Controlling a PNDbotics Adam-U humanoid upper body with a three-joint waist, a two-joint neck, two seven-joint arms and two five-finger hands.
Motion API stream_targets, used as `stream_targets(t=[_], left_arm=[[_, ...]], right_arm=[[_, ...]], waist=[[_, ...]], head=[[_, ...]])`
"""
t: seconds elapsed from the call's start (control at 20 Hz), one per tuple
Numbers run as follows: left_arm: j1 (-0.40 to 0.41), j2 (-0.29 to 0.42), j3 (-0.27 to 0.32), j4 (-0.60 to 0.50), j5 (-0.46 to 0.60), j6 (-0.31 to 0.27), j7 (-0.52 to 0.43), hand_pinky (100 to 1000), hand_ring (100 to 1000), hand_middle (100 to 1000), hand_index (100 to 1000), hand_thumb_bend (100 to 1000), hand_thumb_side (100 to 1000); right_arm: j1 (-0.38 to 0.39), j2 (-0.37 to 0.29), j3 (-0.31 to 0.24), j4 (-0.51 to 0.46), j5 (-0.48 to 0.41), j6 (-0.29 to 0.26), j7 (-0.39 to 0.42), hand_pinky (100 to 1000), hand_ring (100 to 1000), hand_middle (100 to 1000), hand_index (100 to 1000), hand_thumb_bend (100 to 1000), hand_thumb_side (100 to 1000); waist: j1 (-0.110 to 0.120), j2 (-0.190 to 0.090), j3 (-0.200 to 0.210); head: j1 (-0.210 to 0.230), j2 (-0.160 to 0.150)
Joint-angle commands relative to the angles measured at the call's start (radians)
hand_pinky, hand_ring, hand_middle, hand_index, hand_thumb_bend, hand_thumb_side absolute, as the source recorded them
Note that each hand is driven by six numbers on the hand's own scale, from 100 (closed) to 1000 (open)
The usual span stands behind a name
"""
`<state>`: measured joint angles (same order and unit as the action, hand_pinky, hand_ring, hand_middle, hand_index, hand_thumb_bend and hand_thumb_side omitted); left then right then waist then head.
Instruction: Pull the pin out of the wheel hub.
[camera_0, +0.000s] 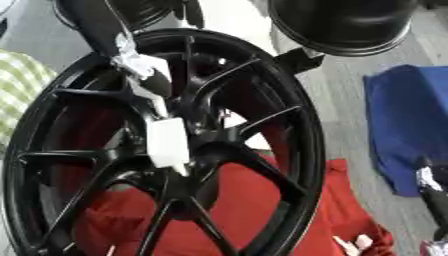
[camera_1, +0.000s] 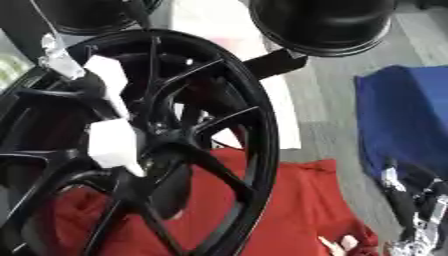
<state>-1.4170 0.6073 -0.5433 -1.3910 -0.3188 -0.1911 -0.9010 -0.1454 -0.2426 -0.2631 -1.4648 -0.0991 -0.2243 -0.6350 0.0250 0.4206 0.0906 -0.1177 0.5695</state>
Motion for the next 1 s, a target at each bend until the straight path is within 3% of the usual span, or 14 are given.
stream_targets(t=[0.05,1.0], left_arm=[[-0.008,0.028,0.002,0.007,-0.014,-0.015,-0.006,848,802,762,837,681,581],[0.029,0.025,0.010,0.081,-0.064,-0.010,-0.006,811,772,745,819,562,447]], right_arm=[[-0.004,-0.024,0.001,-0.016,-0.002,-0.002,-0.003,568,667,595,666,515,311],[-0.008,-0.021,0.003,-0.022,-0.007,-0.002,-0.001,567,666,595,666,516,310]], waist=[[-0.004,-0.023,-0.002],[-0.009,-0.019,-0.011]], head=[[0.000,-0.001],[0.010,0.002]])
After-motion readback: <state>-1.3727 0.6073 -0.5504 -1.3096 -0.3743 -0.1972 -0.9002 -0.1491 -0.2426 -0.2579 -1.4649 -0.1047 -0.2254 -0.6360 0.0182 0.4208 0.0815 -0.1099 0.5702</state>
